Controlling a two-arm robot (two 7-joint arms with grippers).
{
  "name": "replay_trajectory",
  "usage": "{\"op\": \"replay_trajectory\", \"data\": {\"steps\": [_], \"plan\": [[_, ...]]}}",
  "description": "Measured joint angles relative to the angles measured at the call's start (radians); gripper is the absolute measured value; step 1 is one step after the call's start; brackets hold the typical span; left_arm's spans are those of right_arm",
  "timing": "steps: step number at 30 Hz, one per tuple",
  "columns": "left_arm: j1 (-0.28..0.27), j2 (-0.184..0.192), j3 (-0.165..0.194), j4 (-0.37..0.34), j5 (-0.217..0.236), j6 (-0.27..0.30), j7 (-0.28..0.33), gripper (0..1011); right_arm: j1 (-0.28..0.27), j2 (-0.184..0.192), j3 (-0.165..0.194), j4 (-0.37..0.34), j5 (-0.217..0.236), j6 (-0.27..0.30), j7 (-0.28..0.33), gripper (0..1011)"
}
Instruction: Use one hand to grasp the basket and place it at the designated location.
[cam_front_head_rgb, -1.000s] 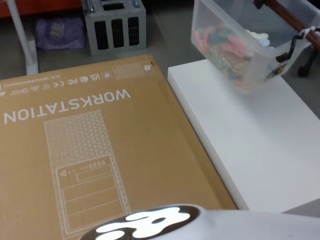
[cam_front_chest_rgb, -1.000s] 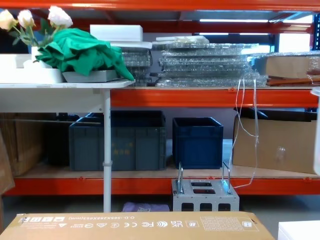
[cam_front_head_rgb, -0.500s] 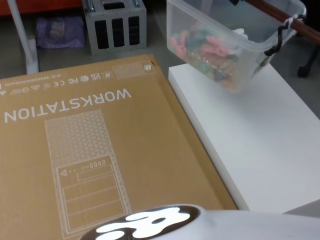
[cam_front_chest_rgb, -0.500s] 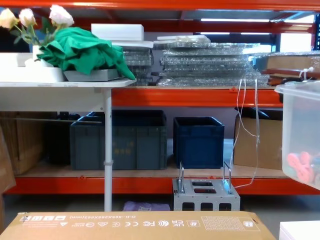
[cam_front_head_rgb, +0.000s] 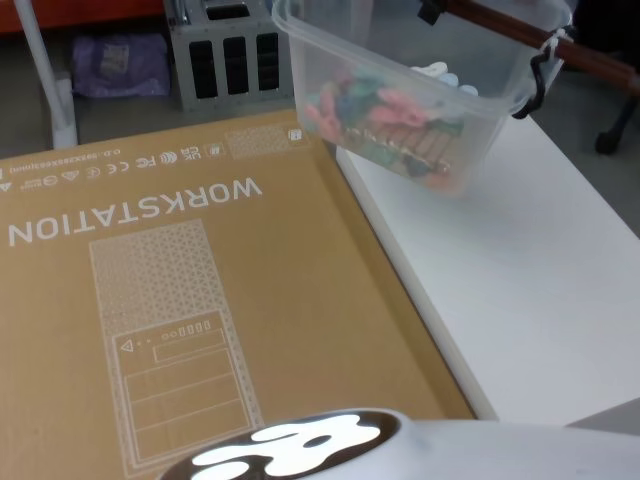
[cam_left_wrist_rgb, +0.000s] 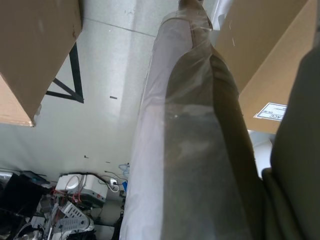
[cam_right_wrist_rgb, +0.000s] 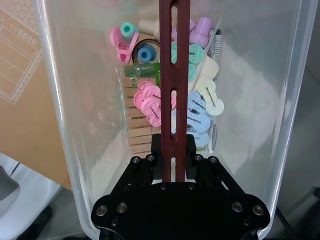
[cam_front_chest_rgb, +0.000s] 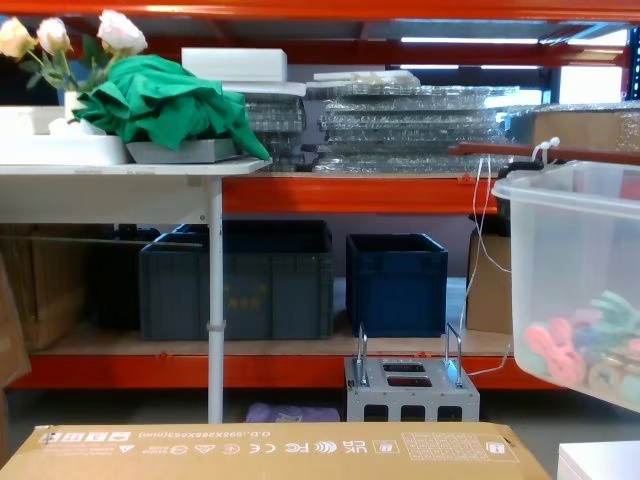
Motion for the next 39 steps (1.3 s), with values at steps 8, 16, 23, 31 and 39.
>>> {"op": "replay_trajectory", "data": {"steps": [8,16,23,31,39], "plan": [[0.0,0.0,0.0,0.0,0.0,0.0,0.0,0,0.003,-0.003,-0.021,-0.095,0.014,-0.033,-0.004,234],[0.0,0.0,0.0,0.0,0.0,0.0,0.0,0,0.005,0.007,-0.04,-0.161,0.02,-0.049,-0.01,233],[0.0,0.0,0.0,0.0,0.0,0.0,0.0,0,-0.001,0.015,-0.06,-0.244,0.028,-0.071,-0.017,234],[0.0,0.0,0.0,0.0,0.0,0.0,0.0,0,0.003,0.019,-0.079,-0.286,0.033,-0.084,-0.025,234],[0.0,0.0,0.0,0.0,0.0,0.0,0.0,0,0.007,0.022,-0.094,-0.346,0.059,-0.126,-0.03,234]]}}
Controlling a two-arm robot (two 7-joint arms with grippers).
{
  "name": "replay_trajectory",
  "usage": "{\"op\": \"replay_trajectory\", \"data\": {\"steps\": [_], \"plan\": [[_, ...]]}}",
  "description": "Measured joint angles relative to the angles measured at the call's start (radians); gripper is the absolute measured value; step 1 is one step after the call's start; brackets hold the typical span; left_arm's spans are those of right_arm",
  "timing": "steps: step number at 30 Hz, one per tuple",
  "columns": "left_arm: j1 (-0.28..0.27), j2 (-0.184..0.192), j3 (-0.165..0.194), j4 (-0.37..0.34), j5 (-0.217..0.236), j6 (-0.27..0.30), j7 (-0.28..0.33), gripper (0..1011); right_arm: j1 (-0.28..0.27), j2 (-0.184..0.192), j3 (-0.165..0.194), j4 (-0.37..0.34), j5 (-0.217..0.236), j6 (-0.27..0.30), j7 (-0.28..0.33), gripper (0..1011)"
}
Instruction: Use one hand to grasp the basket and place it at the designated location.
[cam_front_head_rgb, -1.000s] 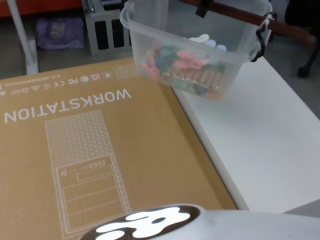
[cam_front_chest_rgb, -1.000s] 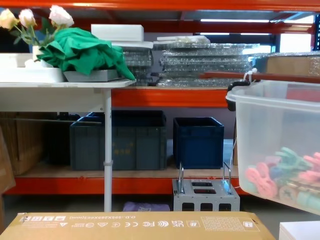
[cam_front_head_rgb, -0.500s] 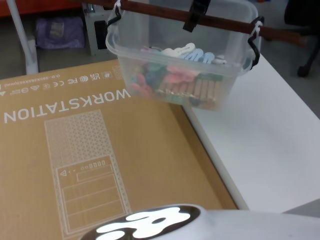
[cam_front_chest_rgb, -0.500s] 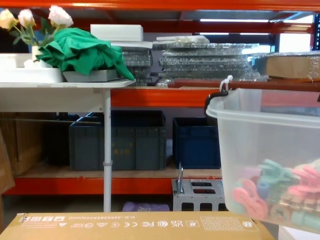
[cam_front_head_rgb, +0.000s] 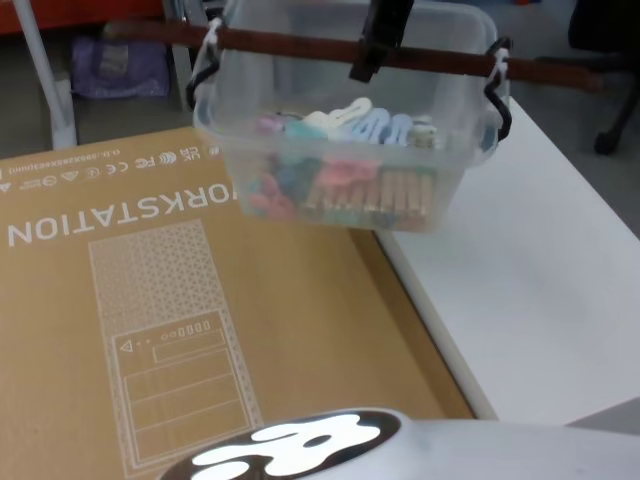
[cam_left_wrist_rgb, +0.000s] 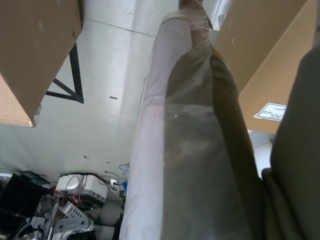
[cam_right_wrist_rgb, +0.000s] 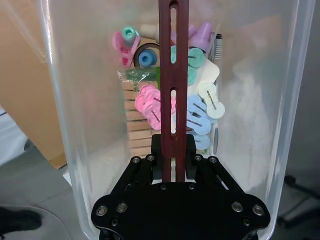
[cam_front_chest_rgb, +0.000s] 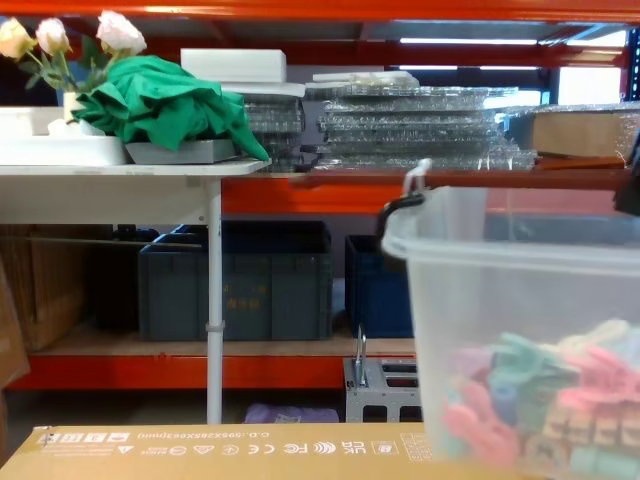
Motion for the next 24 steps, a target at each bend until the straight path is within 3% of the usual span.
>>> {"op": "replay_trajectory", "data": {"steps": [24], "plan": [[0.0,0.0,0.0,0.0,0.0,0.0,0.0,0,0.01,-0.026,-0.047,-0.073,0.051,-0.116,-0.033,234]]}}
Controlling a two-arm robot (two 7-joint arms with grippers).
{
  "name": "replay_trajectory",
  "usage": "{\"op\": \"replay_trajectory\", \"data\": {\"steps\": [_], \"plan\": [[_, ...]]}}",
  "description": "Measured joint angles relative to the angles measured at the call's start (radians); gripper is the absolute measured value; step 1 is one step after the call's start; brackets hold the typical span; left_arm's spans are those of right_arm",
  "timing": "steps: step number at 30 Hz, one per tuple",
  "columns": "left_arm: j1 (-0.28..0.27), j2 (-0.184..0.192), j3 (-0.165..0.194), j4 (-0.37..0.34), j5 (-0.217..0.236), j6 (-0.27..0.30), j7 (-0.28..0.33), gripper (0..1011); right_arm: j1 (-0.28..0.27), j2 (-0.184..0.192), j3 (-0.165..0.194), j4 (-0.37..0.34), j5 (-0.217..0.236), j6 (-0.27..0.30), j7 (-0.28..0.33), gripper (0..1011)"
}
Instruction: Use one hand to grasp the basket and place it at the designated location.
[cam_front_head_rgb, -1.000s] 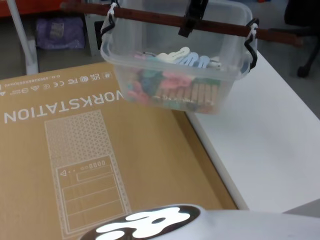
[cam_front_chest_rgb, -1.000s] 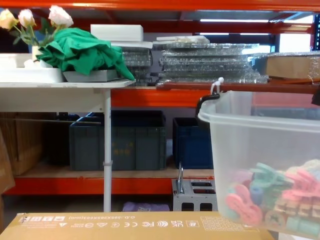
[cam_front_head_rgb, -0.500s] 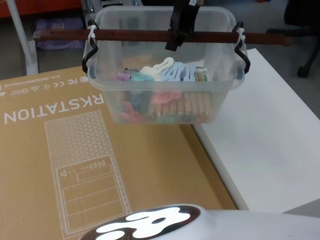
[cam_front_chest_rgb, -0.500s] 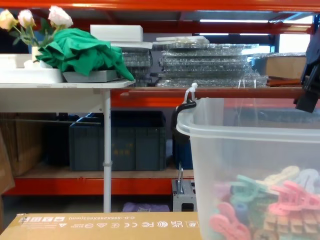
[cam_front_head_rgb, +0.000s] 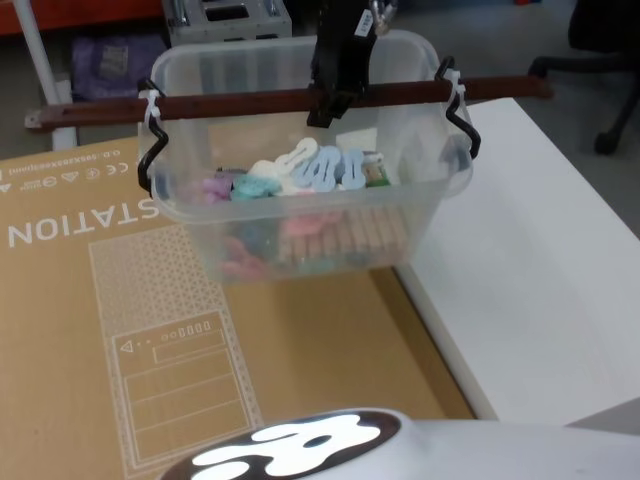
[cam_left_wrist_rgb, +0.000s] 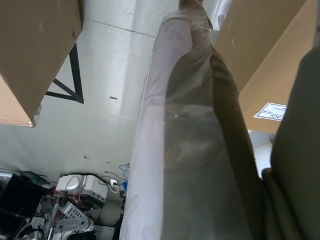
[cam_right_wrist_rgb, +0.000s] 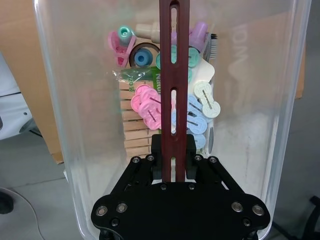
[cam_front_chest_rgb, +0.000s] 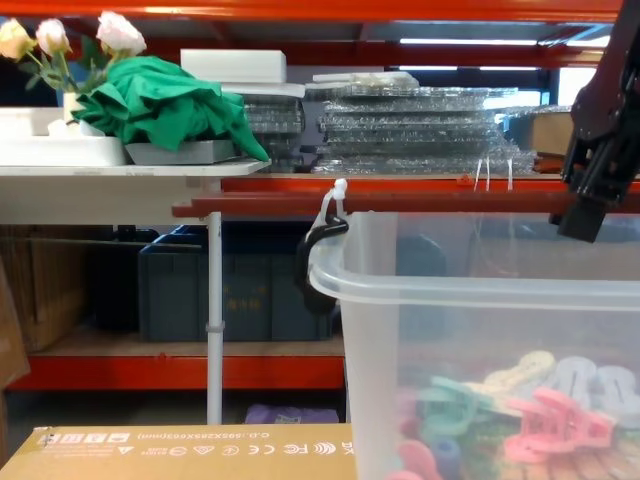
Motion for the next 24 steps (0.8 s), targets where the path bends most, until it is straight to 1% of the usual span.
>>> {"op": "replay_trajectory", "data": {"steps": [6,12,15,17,24], "plan": [[0.0,0.0,0.0,0.0,0.0,0.0,0.0,0,0.001,-0.009,-0.015,-0.017,0.007,-0.027,-0.014,233],[0.0,0.0,0.0,0.0,0.0,0.0,0.0,0,0.003,-0.011,-0.025,-0.025,0.008,-0.041,-0.024,234],[0.0,0.0,0.0,0.0,0.0,0.0,0.0,0,0.002,-0.013,-0.029,-0.036,0.01,-0.06,-0.039,234],[0.0,0.0,0.0,0.0,0.0,0.0,0.0,0,-0.003,-0.011,-0.029,-0.05,0.014,-0.077,-0.059,233],[0.0,0.0,0.0,0.0,0.0,0.0,0.0,0,-0.012,-0.014,-0.036,-0.063,0.011,-0.086,-0.092,233]]}}
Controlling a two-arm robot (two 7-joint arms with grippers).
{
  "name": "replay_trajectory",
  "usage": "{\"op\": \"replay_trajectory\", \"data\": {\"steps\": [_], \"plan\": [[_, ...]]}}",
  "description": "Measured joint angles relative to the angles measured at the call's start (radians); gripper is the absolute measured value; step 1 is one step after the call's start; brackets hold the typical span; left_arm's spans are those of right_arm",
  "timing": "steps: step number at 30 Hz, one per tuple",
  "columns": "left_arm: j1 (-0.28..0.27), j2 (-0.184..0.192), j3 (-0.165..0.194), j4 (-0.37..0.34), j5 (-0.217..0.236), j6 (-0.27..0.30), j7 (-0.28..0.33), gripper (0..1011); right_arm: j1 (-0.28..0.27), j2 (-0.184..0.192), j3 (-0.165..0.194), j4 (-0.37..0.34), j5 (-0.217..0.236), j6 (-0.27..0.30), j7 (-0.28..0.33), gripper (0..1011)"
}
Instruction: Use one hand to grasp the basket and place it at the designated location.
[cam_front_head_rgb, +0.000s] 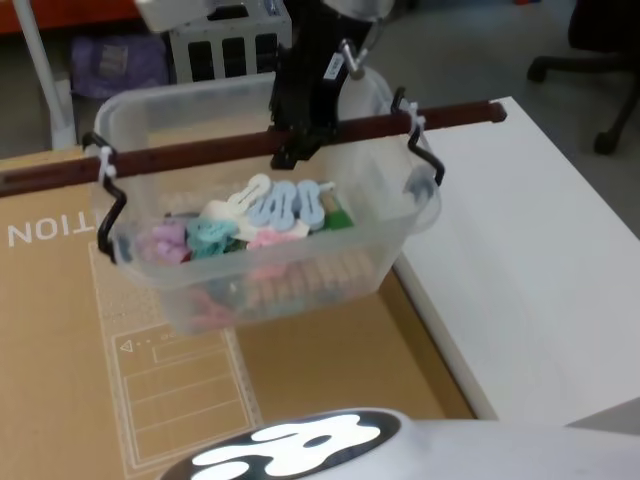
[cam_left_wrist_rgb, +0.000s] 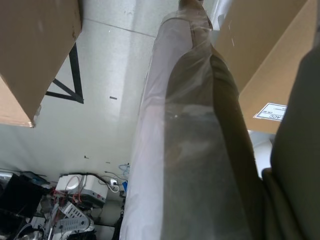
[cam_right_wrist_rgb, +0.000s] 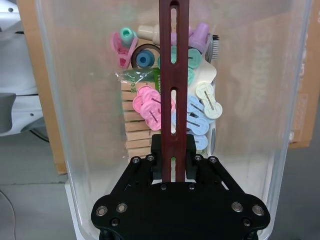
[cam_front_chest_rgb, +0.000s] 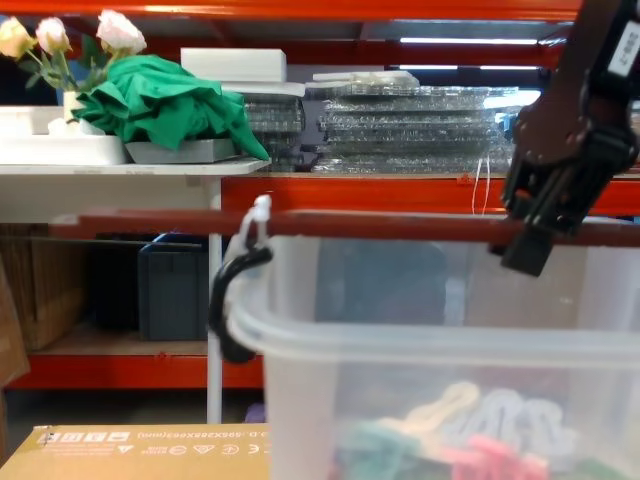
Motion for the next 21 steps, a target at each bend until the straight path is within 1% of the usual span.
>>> {"op": "replay_trajectory", "data": {"steps": [5,10,15,20,21], "plan": [[0.0,0.0,0.0,0.0,0.0,0.0,0.0,0,-0.016,-0.014,-0.012,-0.004,-0.003,0.014,-0.03,234],[0.0,0.0,0.0,0.0,0.0,0.0,0.0,0,-0.019,-0.023,-0.022,0.001,-0.014,0.025,-0.042,234],[0.0,0.0,0.0,0.0,0.0,0.0,0.0,0,-0.029,-0.041,-0.034,0.019,-0.035,0.051,-0.055,233],[0.0,0.0,0.0,0.0,0.0,0.0,0.0,0,-0.037,-0.05,-0.042,0.027,-0.051,0.07,-0.063,234],[0.0,0.0,0.0,0.0,0.0,0.0,0.0,0,-0.042,-0.055,-0.046,0.03,-0.061,0.08,-0.068,233]]}}
